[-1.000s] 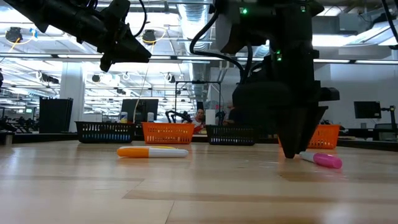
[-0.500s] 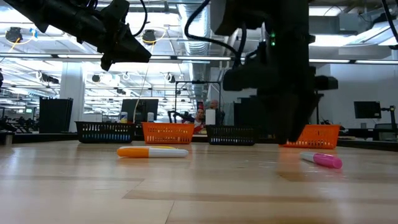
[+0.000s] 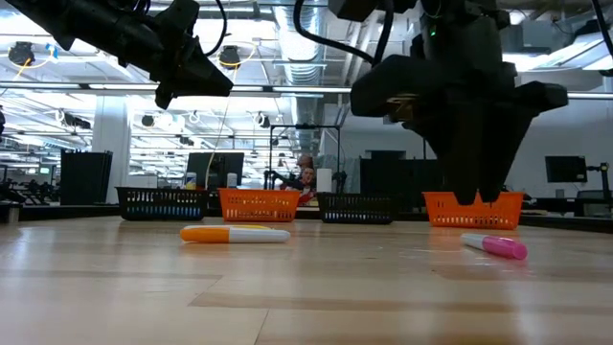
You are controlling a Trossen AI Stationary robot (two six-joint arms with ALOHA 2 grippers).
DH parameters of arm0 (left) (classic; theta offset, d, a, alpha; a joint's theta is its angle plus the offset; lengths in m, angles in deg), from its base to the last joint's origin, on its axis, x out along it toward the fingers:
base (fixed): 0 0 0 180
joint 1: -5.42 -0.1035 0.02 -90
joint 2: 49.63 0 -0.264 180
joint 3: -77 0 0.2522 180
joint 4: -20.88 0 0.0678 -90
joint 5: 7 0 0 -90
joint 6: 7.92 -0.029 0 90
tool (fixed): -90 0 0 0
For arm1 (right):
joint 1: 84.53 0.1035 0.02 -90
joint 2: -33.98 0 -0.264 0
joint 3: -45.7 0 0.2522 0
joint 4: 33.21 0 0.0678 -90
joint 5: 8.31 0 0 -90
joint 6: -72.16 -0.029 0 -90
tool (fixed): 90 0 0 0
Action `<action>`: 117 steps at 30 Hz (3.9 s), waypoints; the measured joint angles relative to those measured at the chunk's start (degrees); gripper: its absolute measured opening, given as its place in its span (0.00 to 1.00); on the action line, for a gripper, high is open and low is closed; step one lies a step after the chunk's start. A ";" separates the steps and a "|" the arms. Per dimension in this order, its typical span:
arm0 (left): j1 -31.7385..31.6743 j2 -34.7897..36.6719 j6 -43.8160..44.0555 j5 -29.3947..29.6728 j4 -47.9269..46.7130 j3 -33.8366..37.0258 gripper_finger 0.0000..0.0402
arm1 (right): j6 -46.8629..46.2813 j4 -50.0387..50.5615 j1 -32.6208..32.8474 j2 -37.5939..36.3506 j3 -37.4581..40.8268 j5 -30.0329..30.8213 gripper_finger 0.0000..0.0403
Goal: Pick & Place Markers
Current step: Put the pink small highlighter pen into the left orange bin
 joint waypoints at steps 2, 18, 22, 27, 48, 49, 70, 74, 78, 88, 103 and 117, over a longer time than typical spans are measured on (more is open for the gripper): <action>0.00 0.00 0.00 -0.01 -0.01 0.01 0.20 | -1.82 -0.01 0.30 0.00 0.00 0.27 0.27; 0.00 -0.02 0.00 0.00 0.01 -0.01 0.20 | -9.62 -12.74 0.09 0.21 8.94 0.75 0.27; 0.00 0.00 0.00 -0.01 0.03 -0.01 0.20 | -10.68 -14.81 0.15 -0.05 10.95 1.25 0.27; 0.00 -0.02 0.00 0.00 0.03 0.01 0.20 | -8.64 -14.02 0.20 0.11 10.96 1.66 0.25; 0.00 0.00 0.00 0.00 0.05 0.01 0.20 | 2.83 -11.95 -2.06 -0.09 10.73 3.18 0.11; 0.00 -0.02 0.00 0.00 0.05 0.01 0.20 | 3.75 -10.98 -2.17 -0.04 10.40 3.51 0.10; 0.00 -0.01 0.17 0.00 1.09 0.00 0.20 | 22.39 26.55 -9.67 -0.69 0.89 19.18 0.09; 0.00 -0.01 0.30 0.00 1.57 0.01 0.20 | 25.78 26.87 -13.37 -5.32 1.92 24.64 0.10; 0.00 -0.01 1.59 0.00 2.39 0.02 0.20 | 28.03 26.86 -17.80 -12.17 3.48 30.62 0.08; 0.00 -0.02 1.68 0.00 3.66 0.02 0.20 | 41.64 25.75 -30.66 -28.19 4.66 38.94 0.09; 0.00 -0.02 1.70 -0.02 6.02 0.02 0.20 | 66.44 16.05 -43.45 -33.91 6.15 29.43 0.09; 0.00 -0.02 1.70 -0.02 6.50 0.02 0.20 | 67.96 -1.35 -45.61 -33.75 25.46 21.83 0.10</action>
